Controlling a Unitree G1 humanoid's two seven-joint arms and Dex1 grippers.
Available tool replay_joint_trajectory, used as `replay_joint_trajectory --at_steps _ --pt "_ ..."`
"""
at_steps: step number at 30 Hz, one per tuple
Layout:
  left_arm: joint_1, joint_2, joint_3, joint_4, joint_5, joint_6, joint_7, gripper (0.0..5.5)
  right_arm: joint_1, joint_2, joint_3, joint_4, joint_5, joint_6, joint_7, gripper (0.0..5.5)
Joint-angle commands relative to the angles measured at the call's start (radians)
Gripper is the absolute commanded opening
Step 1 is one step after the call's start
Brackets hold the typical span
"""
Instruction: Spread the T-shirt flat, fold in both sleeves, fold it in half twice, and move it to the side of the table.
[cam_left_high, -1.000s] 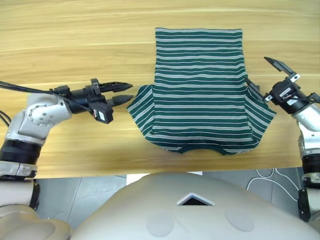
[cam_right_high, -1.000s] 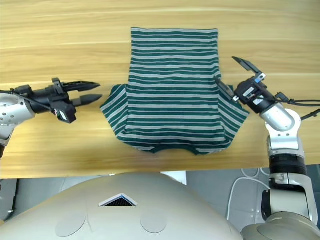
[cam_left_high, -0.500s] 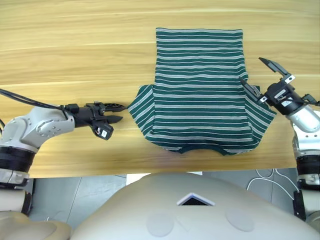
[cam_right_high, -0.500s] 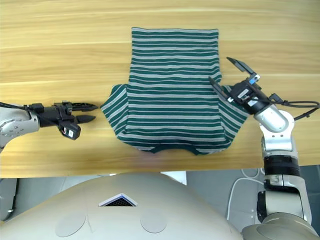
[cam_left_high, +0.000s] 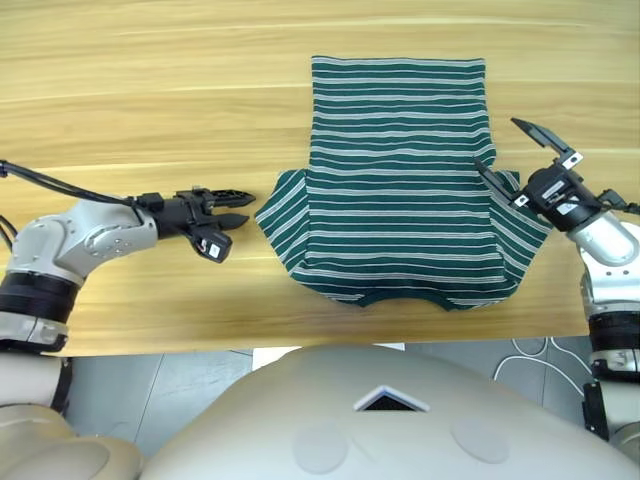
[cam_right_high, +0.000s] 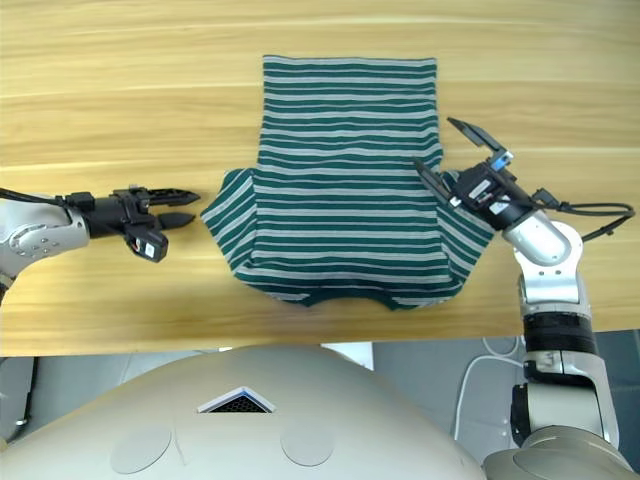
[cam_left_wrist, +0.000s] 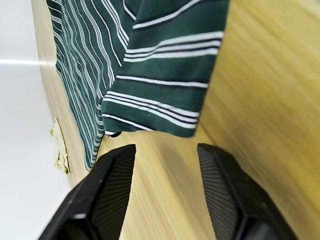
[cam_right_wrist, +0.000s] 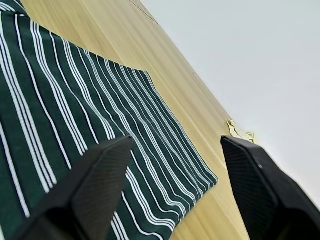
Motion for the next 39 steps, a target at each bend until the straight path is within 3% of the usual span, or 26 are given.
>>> replay_joint_trajectory --at_steps 1,13,22,39 --pt "0.019 -0.004 -0.042 0.016 0.030 0.003 -0.020 2.03 -0.010 0.008 0.001 -0.005 -0.009 0.010 0.011 3.26" --pt "0.006 -0.011 -0.084 0.045 0.045 0.004 -0.010 0.02 -0.005 0.018 0.001 -0.004 -0.026 0.018 0.007 3.26" --pt "-0.002 -0.011 -0.090 0.055 0.052 0.017 0.012 0.02 -0.006 0.027 0.007 -0.004 -0.033 0.019 0.013 3.26" --pt "0.010 -0.032 -0.040 -0.022 -0.256 -0.046 -0.041 0.02 -0.013 0.039 0.032 -0.008 -0.044 0.023 0.015 3.26"
